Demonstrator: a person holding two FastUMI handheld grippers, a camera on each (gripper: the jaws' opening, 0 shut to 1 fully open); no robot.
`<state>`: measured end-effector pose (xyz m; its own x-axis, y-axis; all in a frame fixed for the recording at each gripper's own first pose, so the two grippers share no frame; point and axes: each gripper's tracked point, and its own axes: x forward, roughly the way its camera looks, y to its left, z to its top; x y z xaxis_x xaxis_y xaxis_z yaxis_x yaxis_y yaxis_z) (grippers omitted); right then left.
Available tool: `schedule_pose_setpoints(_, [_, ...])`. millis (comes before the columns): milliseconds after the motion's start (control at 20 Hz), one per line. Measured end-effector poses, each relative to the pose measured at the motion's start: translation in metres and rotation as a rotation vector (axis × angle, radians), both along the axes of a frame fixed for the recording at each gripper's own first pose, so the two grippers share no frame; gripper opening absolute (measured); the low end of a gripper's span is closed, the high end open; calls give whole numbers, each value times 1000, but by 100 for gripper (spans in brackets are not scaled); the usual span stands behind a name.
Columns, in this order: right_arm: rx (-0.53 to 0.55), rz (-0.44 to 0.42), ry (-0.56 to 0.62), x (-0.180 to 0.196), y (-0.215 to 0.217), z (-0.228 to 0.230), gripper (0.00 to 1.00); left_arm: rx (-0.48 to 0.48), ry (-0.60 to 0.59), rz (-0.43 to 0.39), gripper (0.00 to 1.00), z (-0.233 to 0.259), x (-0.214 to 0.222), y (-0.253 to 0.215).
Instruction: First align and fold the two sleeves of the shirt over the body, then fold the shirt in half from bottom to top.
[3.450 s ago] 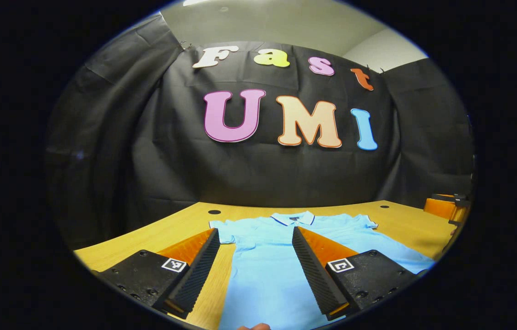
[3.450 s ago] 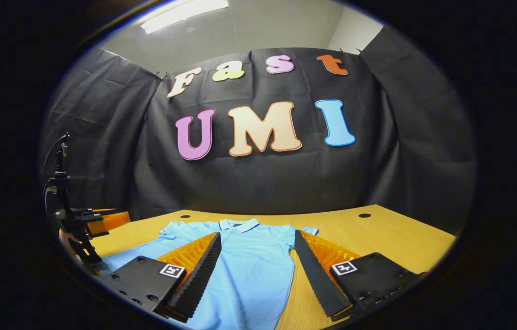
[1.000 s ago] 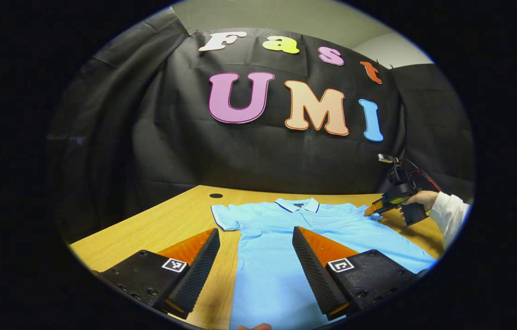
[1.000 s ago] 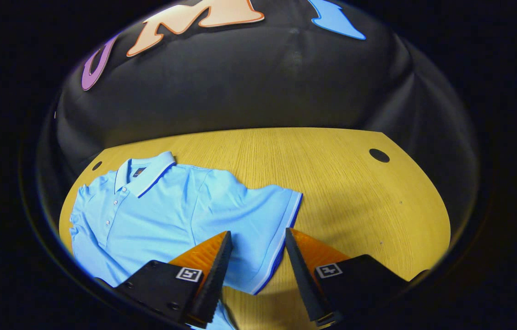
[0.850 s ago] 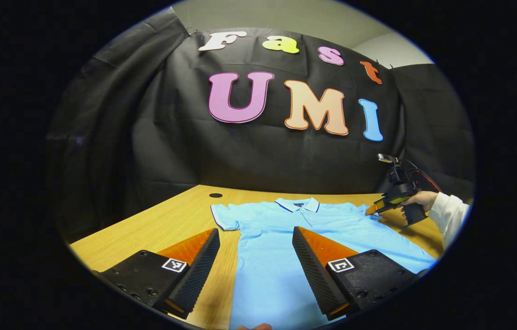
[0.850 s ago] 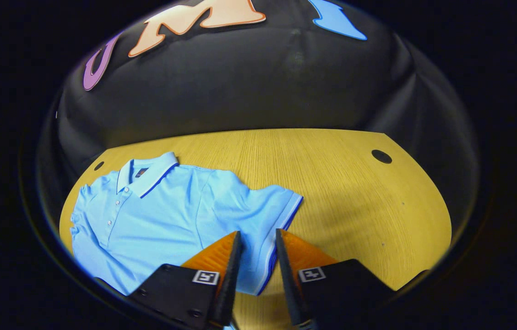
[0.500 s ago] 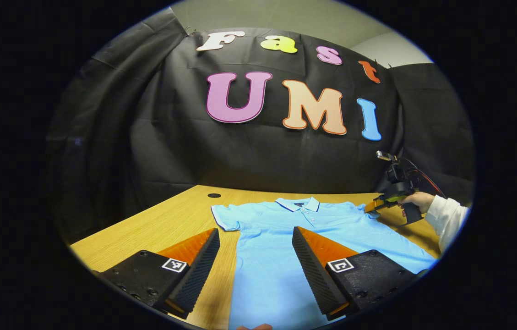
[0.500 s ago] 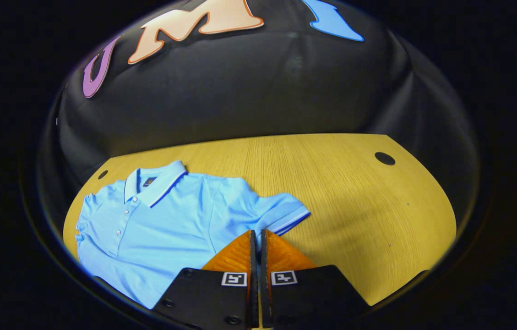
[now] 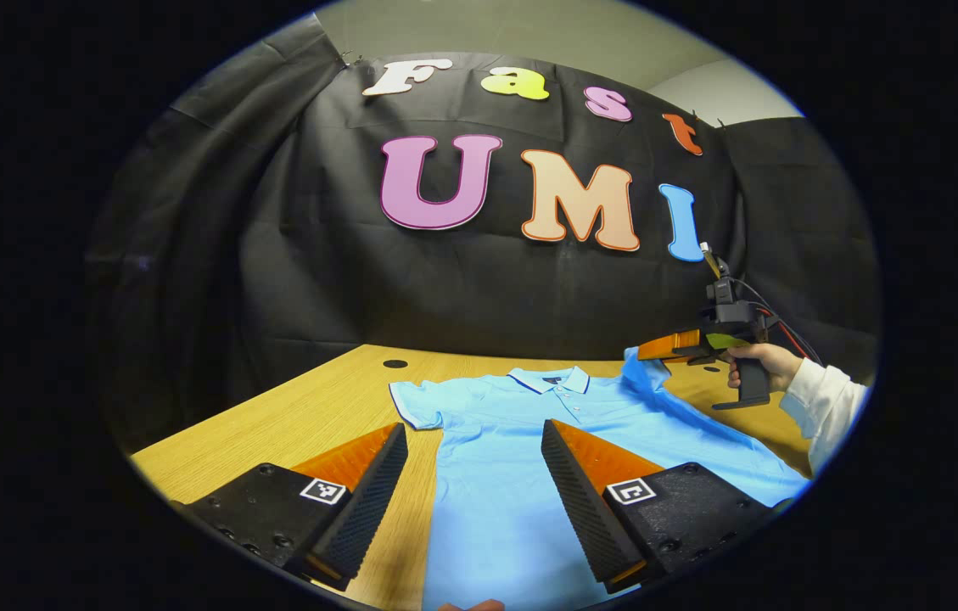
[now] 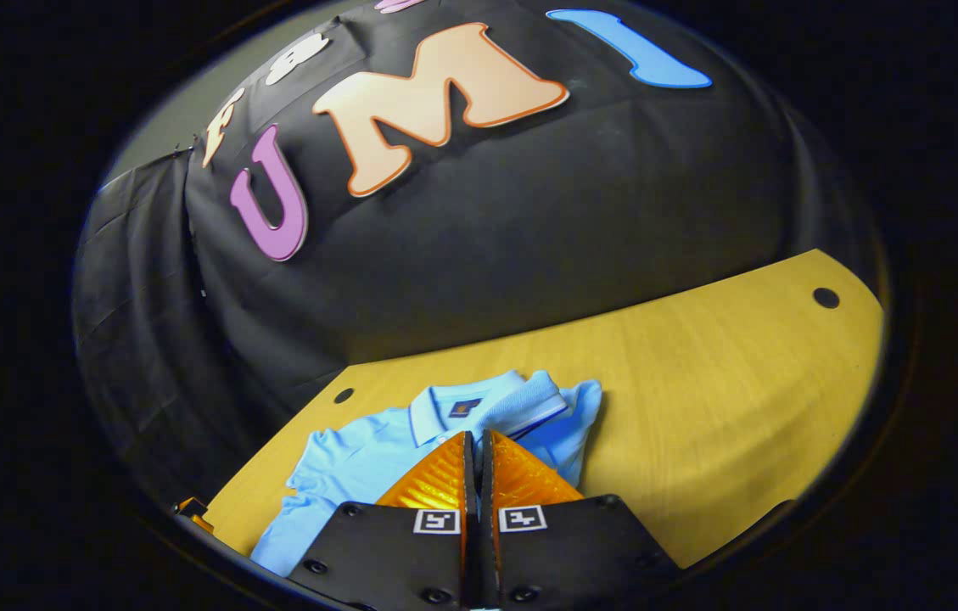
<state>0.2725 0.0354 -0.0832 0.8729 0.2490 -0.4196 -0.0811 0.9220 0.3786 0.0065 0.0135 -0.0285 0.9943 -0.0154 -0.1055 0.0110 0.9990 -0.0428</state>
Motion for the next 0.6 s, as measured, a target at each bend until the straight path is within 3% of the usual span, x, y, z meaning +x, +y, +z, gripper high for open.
schedule_pose_setpoints(350, [-53, 188, 70, -21, 60, -47, 2, 2, -8, -1, 95, 2, 0, 2])
schedule_pose_setpoints(400, [-61, 197, 79, -24, 62, -49, 6, 0, -7, -2, 95, 2, 1, 1])
schedule_pose_setpoints(500, [-63, 227, 68, -37, 67, -39, 53, -2, -4, -6, 95, 2, 1, 1])
schedule_pose_setpoints(600, [-72, 241, 23, -49, 71, -22, 90, -2, 5, -4, 95, -2, 4, 4])
